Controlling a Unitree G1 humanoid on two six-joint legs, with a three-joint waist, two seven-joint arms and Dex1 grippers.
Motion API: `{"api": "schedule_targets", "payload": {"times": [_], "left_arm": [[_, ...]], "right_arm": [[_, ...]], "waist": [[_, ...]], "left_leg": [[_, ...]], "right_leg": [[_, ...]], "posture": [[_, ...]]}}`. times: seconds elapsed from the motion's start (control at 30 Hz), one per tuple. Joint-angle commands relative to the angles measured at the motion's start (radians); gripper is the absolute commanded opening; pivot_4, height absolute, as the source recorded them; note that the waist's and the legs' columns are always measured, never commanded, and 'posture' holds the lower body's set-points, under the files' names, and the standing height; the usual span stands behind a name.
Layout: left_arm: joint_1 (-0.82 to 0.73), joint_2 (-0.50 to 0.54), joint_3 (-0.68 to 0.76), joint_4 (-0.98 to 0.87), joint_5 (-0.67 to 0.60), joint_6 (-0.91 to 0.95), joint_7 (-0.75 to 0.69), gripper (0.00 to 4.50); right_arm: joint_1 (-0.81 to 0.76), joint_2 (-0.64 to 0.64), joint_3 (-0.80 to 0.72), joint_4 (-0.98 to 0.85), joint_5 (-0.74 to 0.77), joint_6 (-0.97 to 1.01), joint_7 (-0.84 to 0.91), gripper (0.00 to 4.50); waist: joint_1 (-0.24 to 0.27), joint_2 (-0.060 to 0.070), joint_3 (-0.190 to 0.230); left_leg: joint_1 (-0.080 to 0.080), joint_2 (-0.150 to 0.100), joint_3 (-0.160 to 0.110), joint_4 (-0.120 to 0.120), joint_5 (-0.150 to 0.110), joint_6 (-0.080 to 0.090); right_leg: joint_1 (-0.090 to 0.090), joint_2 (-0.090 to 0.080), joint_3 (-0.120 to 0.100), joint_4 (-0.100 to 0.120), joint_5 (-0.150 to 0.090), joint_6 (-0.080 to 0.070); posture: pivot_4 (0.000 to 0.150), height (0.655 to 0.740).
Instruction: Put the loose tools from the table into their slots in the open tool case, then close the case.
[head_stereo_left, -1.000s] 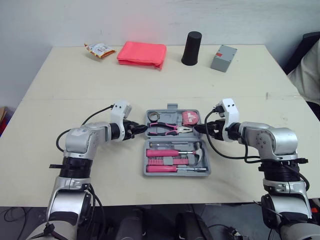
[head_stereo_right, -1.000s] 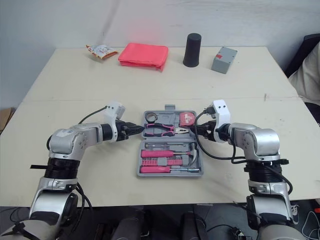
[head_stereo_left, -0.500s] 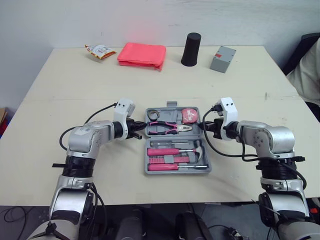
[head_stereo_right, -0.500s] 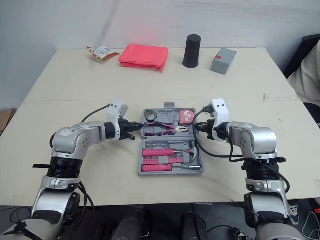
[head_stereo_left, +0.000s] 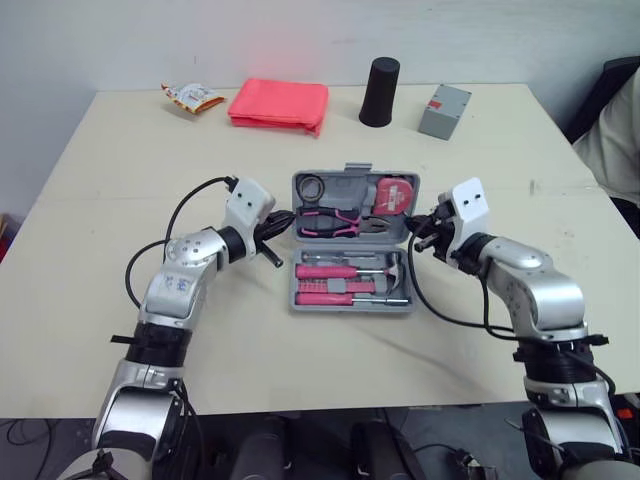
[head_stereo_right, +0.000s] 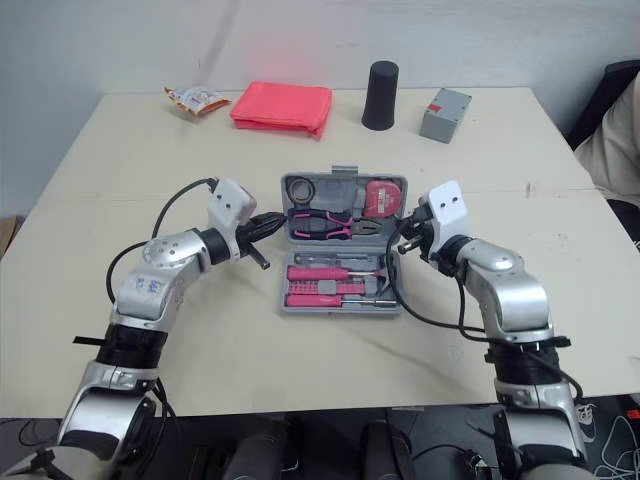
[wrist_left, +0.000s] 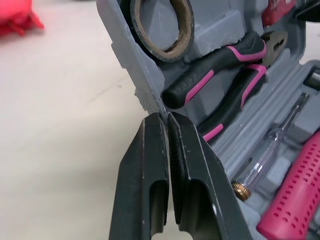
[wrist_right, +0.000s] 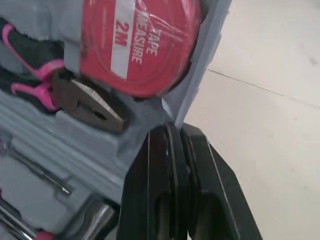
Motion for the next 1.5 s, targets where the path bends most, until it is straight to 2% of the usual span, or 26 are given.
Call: {"api": "schedule_targets", "payload": {"times": [0.03, 0.13, 0.3, 0.37, 0.4, 0.47, 0.53, 0.57, 0.63, 0.67, 0.7, 0.73, 0.8, 0.87, 0.97, 1.0, 1.07, 1.1, 1.23, 1.27, 1.37, 1.5], "left_arm": [[0.060, 0.019, -0.007, -0.030, 0.063, -0.203, 0.011, 0.00], [0.160, 0.019, 0.005, -0.069, 0.099, -0.316, 0.046, 0.00], [0.273, -0.001, 0.028, -0.153, 0.129, -0.355, 0.122, 0.00], [0.311, -0.011, 0.048, -0.208, 0.099, -0.319, 0.131, 0.65], [0.342, -0.007, 0.064, -0.273, 0.062, -0.269, 0.122, 0.82], [0.423, 0.022, 0.115, -0.441, -0.042, -0.130, 0.092, 1.69], [0.557, 0.105, 0.242, -0.669, -0.273, 0.094, 0.042, 2.59], [0.644, 0.169, 0.350, -0.764, -0.456, 0.221, 0.020, 3.06], [0.788, 0.260, 0.569, -0.831, -0.715, 0.358, -0.022, 3.94], [0.834, 0.297, 0.645, -0.825, -0.797, 0.411, -0.028, 3.96], [0.860, 0.323, 0.690, -0.816, -0.850, 0.443, -0.023, 3.96], [0.857, 0.351, 0.712, -0.772, -0.849, 0.465, -0.019, 3.96], [0.775, 0.396, 0.673, -0.662, -0.790, 0.459, -0.007, 3.96], [0.679, 0.423, 0.601, -0.581, -0.728, 0.446, 0.006, 3.96], [0.541, 0.441, 0.450, -0.494, -0.600, 0.385, -0.011, 3.96], [0.469, 0.429, 0.383, -0.446, -0.555, 0.360, -0.019, 3.42], [0.349, 0.408, 0.276, -0.360, -0.480, 0.328, -0.034, 2.65], [0.267, 0.387, 0.202, -0.300, -0.431, 0.308, -0.052, 2.13], [0.030, 0.302, 0.019, -0.063, -0.274, 0.196, -0.122, 0.22], [-0.022, 0.282, -0.016, 0.005, -0.235, 0.157, -0.142, 0.00], [-0.208, 0.192, -0.121, 0.275, -0.115, 0.013, -0.224, 0.00], [-0.345, 0.097, -0.180, 0.533, -0.030, -0.140, -0.333, 0.00]], "right_arm": [[0.067, -0.007, 0.022, -0.035, -0.087, -0.227, -0.016, 0.05], [0.147, 0.001, 0.024, -0.012, -0.151, -0.420, -0.054, 0.05], [0.259, -0.004, 0.008, 0.050, -0.223, -0.716, -0.084, 0.05], [0.298, -0.003, -0.019, 0.055, -0.199, -0.781, -0.072, 0.00], [0.333, -0.010, -0.034, 0.017, -0.147, -0.788, -0.032, 0.35], [0.403, -0.041, -0.065, -0.090, -0.074, -0.804, 0.035, 1.00], [0.487, -0.118, -0.110, -0.261, 0.015, -0.689, 0.099, 2.05], [0.540, -0.174, -0.146, -0.357, 0.097, -0.594, 0.139, 2.52], [0.663, -0.305, -0.233, -0.513, 0.307, -0.383, 0.231, 3.51], [0.717, -0.363, -0.275, -0.563, 0.407, -0.292, 0.271, 3.95], [0.752, -0.403, -0.305, -0.592, 0.475, -0.234, 0.292, 3.95], [0.803, -0.444, -0.347, -0.610, 0.539, -0.179, 0.340, 3.95], [0.859, -0.509, -0.381, -0.604, 0.595, -0.090, 0.411, 3.95], [0.865, -0.544, -0.362, -0.586, 0.573, -0.070, 0.442, 3.95], [0.818, -0.542, -0.290, -0.564, 0.495, -0.076, 0.423, 3.95], [0.785, -0.528, -0.257, -0.556, 0.477, -0.071, 0.405, 3.74], [0.731, -0.510, -0.203, -0.546, 0.460, -0.046, 0.379, 3.10], [0.708, -0.505, -0.166, -0.543, 0.438, -0.036, 0.370, 2.63], [0.658, -0.492, -0.069, -0.537, 0.382, -0.019, 0.370, 0.51], [0.644, -0.488, -0.049, -0.533, 0.371, -0.018, 0.372, 0.07], [0.598, -0.477, 0.003, -0.519, 0.341, -0.005, 0.371, 0.07], [0.531, -0.442, 0.073, -0.464, 0.259, -0.009, 0.336, 0.07]], "waist": [[0.000, 0.000, 0.000], [-0.001, 0.000, 0.000], [0.000, 0.000, 0.000], [0.000, 0.000, 0.000], [0.001, 0.000, 0.000], [0.002, 0.000, 0.000], [-0.002, 0.000, 0.001], [-0.009, 0.001, 0.001], [-0.023, 0.000, 0.002], [-0.022, 0.001, 0.002], [-0.021, 0.000, 0.003], [-0.020, -0.001, 0.004], [0.001, 0.001, 0.005], [0.017, 0.001, 0.005], [0.027, -0.001, 0.004], [0.027, -0.001, 0.004], [0.029, -0.002, 0.003], [0.029, -0.002, 0.003], [0.032, -0.003, 0.003], [0.034, -0.003, 0.003], [0.034, -0.004, 0.004], [0.027, -0.008, 0.006]], "left_leg": [[0.000, 0.000, 0.000, 0.000, 0.000, 0.000], [0.001, 0.000, 0.001, 0.001, -0.001, 0.001], [0.003, 0.000, 0.000, 0.001, 0.000, 0.001], [0.003, 0.000, -0.001, 0.000, 0.000, 0.001], [0.003, 0.000, -0.001, 0.001, 0.000, 0.001], [0.002, 0.000, -0.001, 0.001, 0.000, 0.001], [0.002, 0.000, -0.002, 0.000, 0.000, 0.002], [0.001, 0.001, -0.002, 0.001, 0.000, 0.002], [0.002, 0.002, -0.005, -0.001, -0.001, 0.001], [0.002, 0.003, -0.008, -0.001, -0.001, 0.001], [0.006, 0.003, -0.011, -0.002, -0.002, 0.002], [0.013, 0.003, -0.014, -0.003, -0.004, 0.004], [0.026, 0.004, -0.016, -0.006, -0.008, -0.004], [0.034, 0.004, -0.016, -0.012, -0.009, -0.006], [0.032, 0.004, -0.014, -0.014, -0.009, -0.006], [0.028, 0.004, -0.012, -0.015, -0.008, -0.005], [0.020, 0.003, -0.012, -0.015, -0.007, -0.004], [0.014, 0.002, -0.011, -0.014, -0.005, -0.007], [0.008, 0.001, -0.010, -0.013, -0.002, -0.003], [0.006, 0.000, -0.010, -0.013, -0.002, -0.003], [-0.003, 0.000, -0.009, -0.003, -0.003, -0.001], [-0.002, 0.000, -0.005, 0.004, -0.001, 0.002]], "right_leg": [[0.000, 0.000, 0.000, 0.000, 0.000, 0.000], [0.001, -0.001, 0.000, -0.001, 0.000, 0.000], [0.002, -0.001, 0.000, 0.000, 0.000, 0.001], [0.002, -0.002, 0.000, -0.001, 0.000, 0.001], [0.002, -0.001, 0.000, -0.001, 0.000, 0.001], [0.002, -0.002, 0.000, -0.001, 0.000, 0.001], [0.002, -0.002, 0.001, -0.001, 0.000, 0.001], [0.002, -0.002, 0.002, -0.001, 0.000, 0.001], [0.004, -0.002, 0.008, -0.001, 0.000, 0.000], [0.006, -0.002, 0.007, -0.004, -0.001, -0.002], [0.012, -0.002, 0.005, -0.007, -0.002, -0.003], [0.019, -0.002, 0.002, -0.009, -0.002, -0.004], [0.034, -0.001, -0.001, -0.013, -0.004, -0.008], [0.037, -0.001, -0.002, -0.024, -0.013, -0.027], [0.037, -0.001, -0.001, -0.029, -0.010, -0.029], [0.037, -0.001, 0.000, -0.030, -0.009, -0.028], [0.030, -0.002, 0.000, -0.031, -0.003, -0.024], [0.023, -0.002, 0.000, -0.030, 0.005, -0.010], [0.016, 0.001, -0.004, -0.021, 0.004, -0.011], [0.015, 0.003, -0.008, -0.020, 0.004, -0.010], [0.008, 0.010, -0.014, -0.016, 0.003, -0.006], [0.009, 0.010, -0.012, -0.017, 0.005, -0.001]], "posture": [[0.150, 0.7355], [0.150, 0.7355], [0.150, 0.7355], [0.150, 0.7355], [0.150, 0.7355], [0.150, 0.7355], [0.150, 0.7355], [0.150, 0.7355], [0.150, 0.7355], [0.150, 0.7355], [0.150, 0.7355], [0.150, 0.7355], [0.150, 0.7355], [0.150, 0.7355], [0.150, 0.7355], [0.150, 0.7355], [0.150, 0.7355], [0.150, 0.7355], [0.150, 0.7355], [0.150, 0.7355], [0.150, 0.7355], [0.150, 0.7355]]}}
